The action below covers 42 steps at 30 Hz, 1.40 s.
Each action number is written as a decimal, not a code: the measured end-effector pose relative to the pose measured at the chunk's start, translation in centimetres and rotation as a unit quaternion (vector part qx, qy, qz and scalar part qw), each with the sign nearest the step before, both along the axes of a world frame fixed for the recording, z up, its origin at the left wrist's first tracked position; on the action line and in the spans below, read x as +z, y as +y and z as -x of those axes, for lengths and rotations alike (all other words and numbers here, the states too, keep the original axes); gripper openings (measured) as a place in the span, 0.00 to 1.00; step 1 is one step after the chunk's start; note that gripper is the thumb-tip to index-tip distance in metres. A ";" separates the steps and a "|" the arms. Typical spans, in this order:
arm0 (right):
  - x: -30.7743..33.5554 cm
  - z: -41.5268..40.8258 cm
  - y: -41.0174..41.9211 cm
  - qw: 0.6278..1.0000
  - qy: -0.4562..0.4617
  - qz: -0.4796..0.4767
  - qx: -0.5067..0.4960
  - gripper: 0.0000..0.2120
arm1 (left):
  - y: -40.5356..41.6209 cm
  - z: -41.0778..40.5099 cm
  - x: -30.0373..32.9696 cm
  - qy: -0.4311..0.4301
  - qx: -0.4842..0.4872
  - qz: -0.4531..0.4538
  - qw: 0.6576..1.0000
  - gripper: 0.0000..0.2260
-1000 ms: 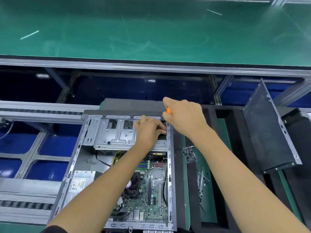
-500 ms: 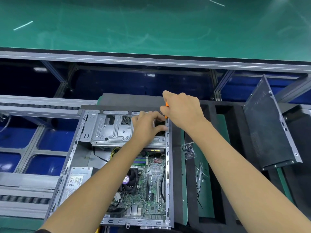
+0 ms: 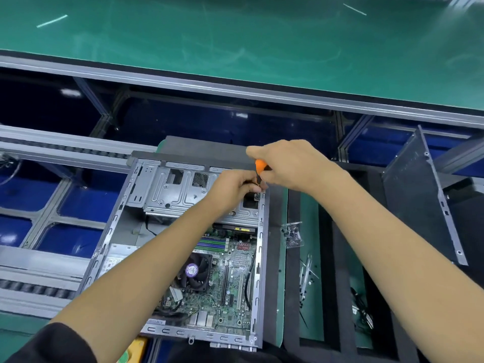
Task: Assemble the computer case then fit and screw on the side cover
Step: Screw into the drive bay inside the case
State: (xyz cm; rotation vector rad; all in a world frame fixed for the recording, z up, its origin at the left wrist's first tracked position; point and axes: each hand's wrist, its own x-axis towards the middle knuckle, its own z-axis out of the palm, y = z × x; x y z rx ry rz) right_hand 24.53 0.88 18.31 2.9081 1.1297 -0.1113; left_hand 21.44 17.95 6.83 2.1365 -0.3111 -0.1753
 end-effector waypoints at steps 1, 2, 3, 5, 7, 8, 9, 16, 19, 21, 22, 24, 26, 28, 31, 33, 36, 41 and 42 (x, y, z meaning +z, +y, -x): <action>0.1 -0.1 0.0 1.000 -0.005 0.008 -0.011 0.10 | 0.1 -0.1 0.4 0.010 -0.011 0.010 1.000 0.04; 0.1 -0.2 0.1 0.999 -0.020 0.021 -0.025 0.10 | 0.1 -0.1 0.8 0.019 -0.020 0.025 0.999 0.06; 0.0 -0.3 0.3 0.998 -0.039 0.034 -0.039 0.12 | 0.0 0.0 1.3 0.026 -0.023 0.043 0.998 0.09; -0.2 -0.2 0.4 0.994 -0.076 0.052 -0.059 0.12 | -0.4 0.2 2.1 0.019 0.002 0.060 0.998 0.15; -0.3 0.1 0.5 0.991 -0.104 0.061 -0.057 0.12 | -1.0 0.4 2.7 -0.007 0.034 0.055 0.998 0.15; -0.3 0.2 0.5 0.991 -0.110 0.058 -0.045 0.13 | -1.1 0.3 2.9 -0.014 0.038 0.050 0.998 0.13; -0.3 0.2 0.4 0.993 -0.108 0.050 -0.024 0.15 | -1.1 0.4 3.1 -0.017 0.032 0.048 0.998 0.10; 0.0 -0.2 0.7 0.997 -0.035 0.054 0.029 0.08 | -0.5 0.0 3.7 0.045 -0.046 0.023 0.998 0.04; -0.4 -0.2 0.7 0.997 -0.057 0.055 -0.017 0.07 | -1.2 0.1 3.8 0.045 0.002 0.083 0.996 0.14; -0.5 -0.1 0.6 0.996 -0.068 0.053 -0.014 0.09 | -1.3 0.2 3.8 -0.009 0.053 0.067 0.996 0.12; -0.4 0.0 0.4 0.997 -0.064 0.047 0.006 0.10 | -1.2 0.2 3.9 -0.013 0.065 0.064 0.996 0.10; 0.1 -0.1 -0.1 0.997 -0.042 0.040 0.053 0.12 | -0.7 0.1 4.1 0.017 0.056 0.062 0.996 0.07; 0.6 -0.4 -0.4 0.995 -0.027 0.054 0.074 0.10 | -0.2 0.0 4.3 0.045 0.026 0.049 0.997 0.04; 0.7 -0.6 -0.4 0.996 -0.023 0.064 0.062 0.09 | 0.4 0.0 4.5 0.047 -0.005 0.031 0.998 0.03; 0.6 -1.0 0.0 0.996 -0.029 0.089 0.010 0.04 | 0.5 0.4 4.7 0.037 -0.014 0.007 0.999 0.12; 0.5 -1.1 0.2 0.991 -0.066 0.113 -0.012 0.10 | 0.0 0.5 4.9 0.027 0.015 0.027 0.999 0.17; 0.2 -1.0 0.1 0.993 -0.077 0.088 0.029 0.12 | -0.9 0.3 4.7 -0.024 0.063 0.025 0.997 0.12; 0.8 -0.9 0.0 0.989 -0.078 0.090 0.092 0.09 | 0.7 -0.2 4.4 0.054 -0.008 0.032 0.998 0.06; 0.9 -1.0 0.2 0.990 -0.075 0.096 0.076 0.07 | 0.8 -0.1 4.4 0.054 -0.016 0.031 0.998 0.09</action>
